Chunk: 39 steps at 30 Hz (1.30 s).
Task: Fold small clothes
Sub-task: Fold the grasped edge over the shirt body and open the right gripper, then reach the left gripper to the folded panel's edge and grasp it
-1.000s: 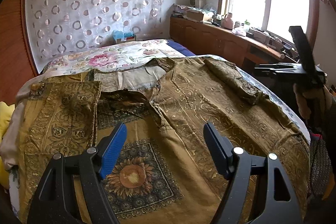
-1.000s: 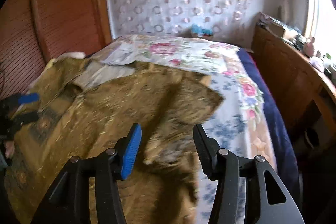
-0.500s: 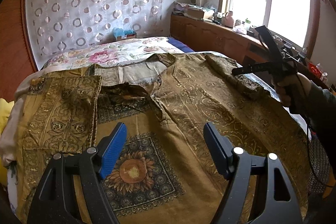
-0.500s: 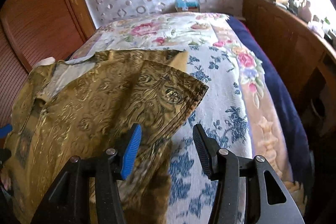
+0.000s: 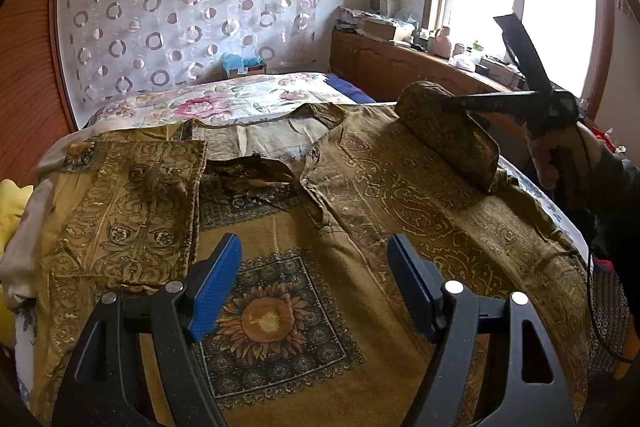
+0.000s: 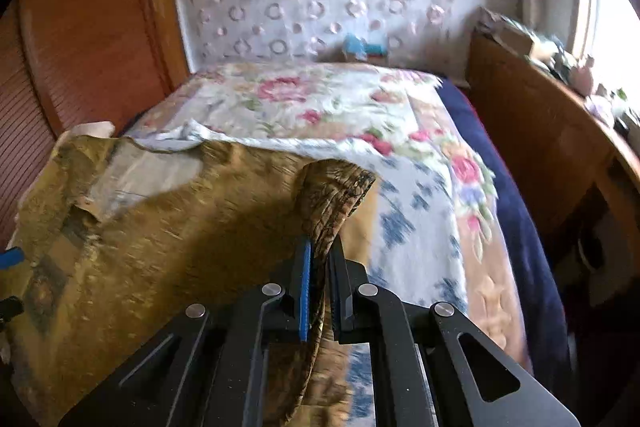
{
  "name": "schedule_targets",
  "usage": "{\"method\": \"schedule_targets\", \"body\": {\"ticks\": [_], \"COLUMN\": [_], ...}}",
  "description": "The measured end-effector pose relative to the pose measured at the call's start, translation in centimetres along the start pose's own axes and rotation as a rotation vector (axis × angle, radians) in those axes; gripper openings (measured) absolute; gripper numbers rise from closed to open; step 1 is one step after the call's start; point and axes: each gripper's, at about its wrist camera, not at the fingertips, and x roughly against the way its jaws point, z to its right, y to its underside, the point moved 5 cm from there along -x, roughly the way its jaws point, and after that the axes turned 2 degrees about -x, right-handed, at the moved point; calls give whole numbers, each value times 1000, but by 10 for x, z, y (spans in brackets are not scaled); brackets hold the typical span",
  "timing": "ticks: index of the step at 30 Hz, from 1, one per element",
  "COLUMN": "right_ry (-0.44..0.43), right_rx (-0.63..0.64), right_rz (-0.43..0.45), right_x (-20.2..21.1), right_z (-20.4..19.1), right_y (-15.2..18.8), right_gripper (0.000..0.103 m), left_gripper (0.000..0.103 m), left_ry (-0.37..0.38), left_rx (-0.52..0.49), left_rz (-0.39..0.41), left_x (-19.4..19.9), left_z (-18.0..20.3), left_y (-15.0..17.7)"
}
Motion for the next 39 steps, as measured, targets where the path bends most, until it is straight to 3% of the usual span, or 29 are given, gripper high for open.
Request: {"method": "schedule_targets", "body": {"ticks": [5, 7, 9, 13, 20, 25, 30, 36, 39], "right_ry": [-158, -160, -149, -81, 50, 56, 41, 46, 50], "right_rx": [19, 22, 32, 17, 8, -19, -30, -21, -17], "right_rz": [-52, -50, -37, -36, -117, -157, -143, -111, -110], "right_x": [-2, -1, -2, -7, -35, -51, -46, -45, -46], "right_z": [-44, -52, -52, -34, -1, 7, 16, 19, 20], "right_y": [1, 0, -1, 5, 28, 39, 35, 42, 44], "right_gripper": [9, 31, 40, 40, 40, 40, 40, 41, 41], "left_gripper": [76, 76, 76, 76, 76, 76, 76, 59, 58], "left_ry": [-15, -22, -28, -48, -115, -173, -223, -252, -277], "left_rx": [7, 14, 19, 23, 34, 24, 32, 78, 93], "left_rz": [7, 10, 13, 17, -2, -29, -56, -83, -97], "left_x": [4, 6, 7, 9, 10, 6, 2, -6, -11], "left_z": [-9, -14, -19, -30, -72, -107, -144, -186, -205], "left_y": [-2, -2, -3, -5, -7, -7, -4, -8, -13]}}
